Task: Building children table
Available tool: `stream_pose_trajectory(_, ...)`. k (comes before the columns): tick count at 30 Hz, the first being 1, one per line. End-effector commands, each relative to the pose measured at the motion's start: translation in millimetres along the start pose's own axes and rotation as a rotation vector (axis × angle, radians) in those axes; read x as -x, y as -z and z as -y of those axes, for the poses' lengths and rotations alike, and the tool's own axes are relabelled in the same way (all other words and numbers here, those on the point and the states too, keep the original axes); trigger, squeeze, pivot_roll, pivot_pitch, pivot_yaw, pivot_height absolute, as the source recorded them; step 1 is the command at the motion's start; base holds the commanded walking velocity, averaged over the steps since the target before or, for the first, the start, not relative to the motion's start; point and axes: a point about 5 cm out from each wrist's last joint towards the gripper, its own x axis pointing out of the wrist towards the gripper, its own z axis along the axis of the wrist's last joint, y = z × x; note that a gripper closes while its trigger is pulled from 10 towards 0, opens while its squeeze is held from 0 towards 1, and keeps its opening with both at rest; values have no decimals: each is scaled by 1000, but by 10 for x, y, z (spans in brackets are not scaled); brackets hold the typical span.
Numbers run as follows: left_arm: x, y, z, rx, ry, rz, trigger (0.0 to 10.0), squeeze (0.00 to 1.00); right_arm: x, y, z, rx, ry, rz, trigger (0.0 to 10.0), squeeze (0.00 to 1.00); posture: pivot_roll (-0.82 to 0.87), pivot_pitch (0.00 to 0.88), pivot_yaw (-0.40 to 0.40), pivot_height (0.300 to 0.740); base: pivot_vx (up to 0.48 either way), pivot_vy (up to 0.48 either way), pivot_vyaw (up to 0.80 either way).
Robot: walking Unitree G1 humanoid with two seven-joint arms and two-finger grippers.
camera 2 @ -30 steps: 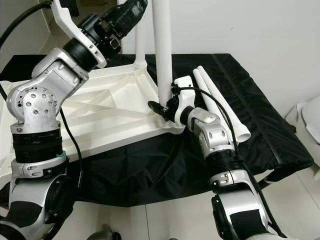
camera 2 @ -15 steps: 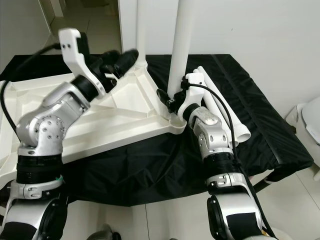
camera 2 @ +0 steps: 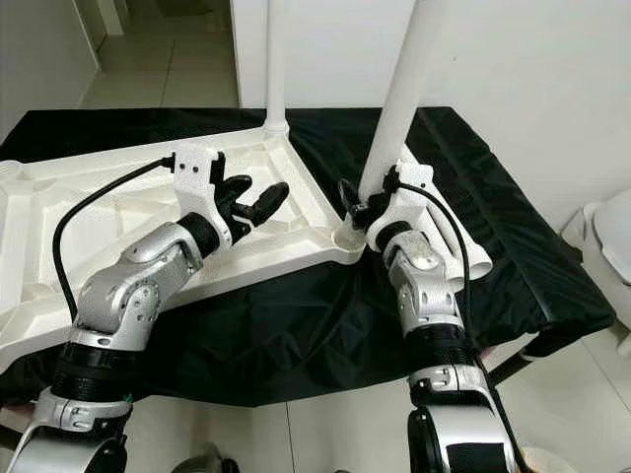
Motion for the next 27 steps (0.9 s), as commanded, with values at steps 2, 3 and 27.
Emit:
stream_pose_trajectory(2,5,96,64,-36,23,-36,10000,0,12,-31,-5,-12,-12,43,10000,0,-33,4,-16,740,0,0,0)
stream_pose_trajectory(3,5,96,64,-36,23,-36,10000,0,12,-31,-5,-12,-12,43,10000,0,-33,4,-16,740,0,0,0)
stream_pose_trajectory(27,125,29,297,-297,77,12,10000,0,-256,137,-127,-16,0,-9,10000,0,28,53,-28,740,0,0,0)
